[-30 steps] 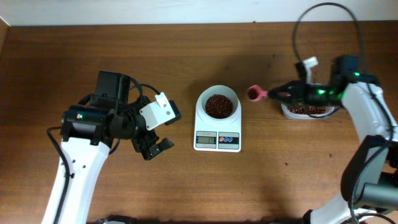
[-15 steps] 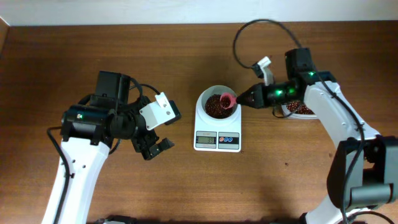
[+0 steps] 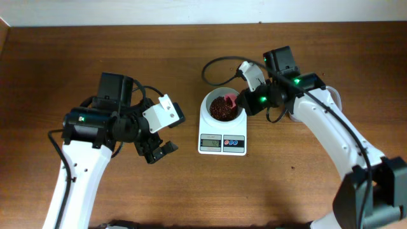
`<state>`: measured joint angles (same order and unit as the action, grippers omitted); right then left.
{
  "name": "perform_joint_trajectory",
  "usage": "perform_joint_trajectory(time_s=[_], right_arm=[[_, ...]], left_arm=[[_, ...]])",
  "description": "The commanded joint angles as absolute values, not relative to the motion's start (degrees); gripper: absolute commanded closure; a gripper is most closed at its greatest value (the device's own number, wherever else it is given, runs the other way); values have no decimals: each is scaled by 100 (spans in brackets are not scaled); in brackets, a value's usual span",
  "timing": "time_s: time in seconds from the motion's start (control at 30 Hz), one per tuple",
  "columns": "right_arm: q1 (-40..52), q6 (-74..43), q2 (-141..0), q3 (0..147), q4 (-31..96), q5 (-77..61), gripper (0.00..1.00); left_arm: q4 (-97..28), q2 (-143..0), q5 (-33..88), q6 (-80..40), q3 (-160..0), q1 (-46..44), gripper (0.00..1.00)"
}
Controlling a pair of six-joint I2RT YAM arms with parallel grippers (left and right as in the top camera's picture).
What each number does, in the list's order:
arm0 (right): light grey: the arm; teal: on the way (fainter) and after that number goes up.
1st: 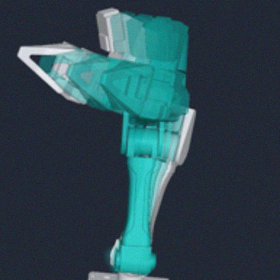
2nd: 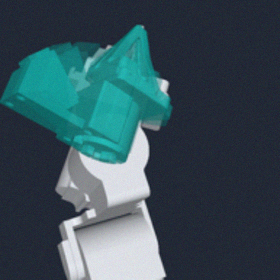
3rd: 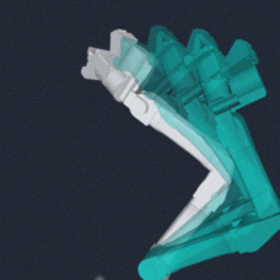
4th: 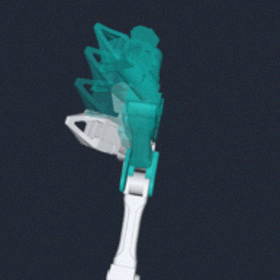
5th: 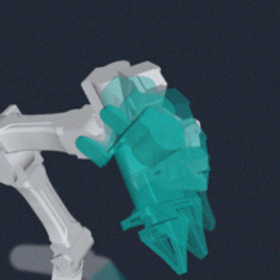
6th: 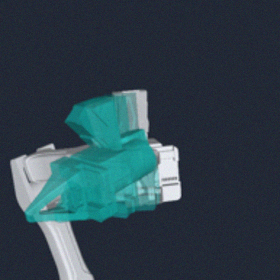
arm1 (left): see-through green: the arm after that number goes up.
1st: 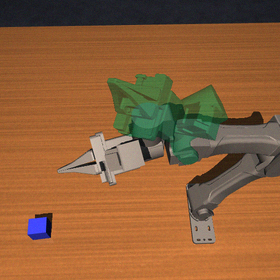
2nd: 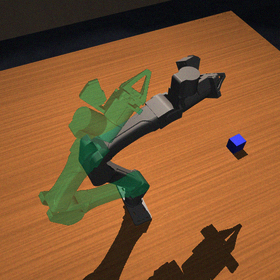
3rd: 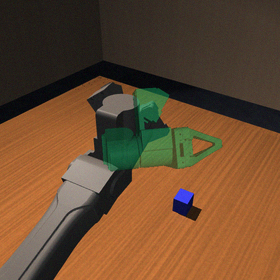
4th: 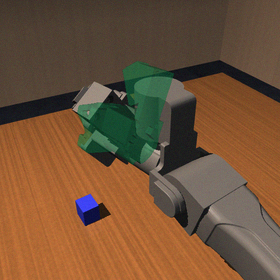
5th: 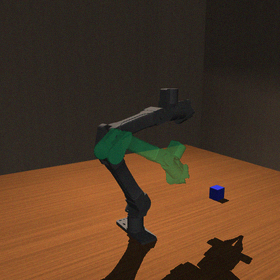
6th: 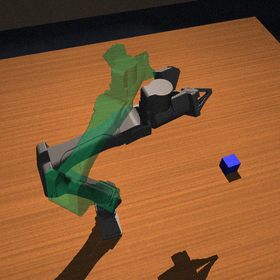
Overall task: Scoop and weigh 50g on scale
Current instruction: 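Carry the scoop over the bowl and pour beans with the right gripper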
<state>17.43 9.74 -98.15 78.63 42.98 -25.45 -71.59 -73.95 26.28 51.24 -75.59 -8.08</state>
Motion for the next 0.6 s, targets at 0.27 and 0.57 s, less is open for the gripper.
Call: perform_joint_trajectory(time_s=[0.27,0.57], right_arm=[[2547,1076,-9526,8099,4388,-720,96],[3035,1181,-9336,8346,4397,213,96]], left_arm=[[-7168,-7411,2648,5175,-7599,-810,1],[-7168,-7411,2648,5172,-7599,-810,1]])
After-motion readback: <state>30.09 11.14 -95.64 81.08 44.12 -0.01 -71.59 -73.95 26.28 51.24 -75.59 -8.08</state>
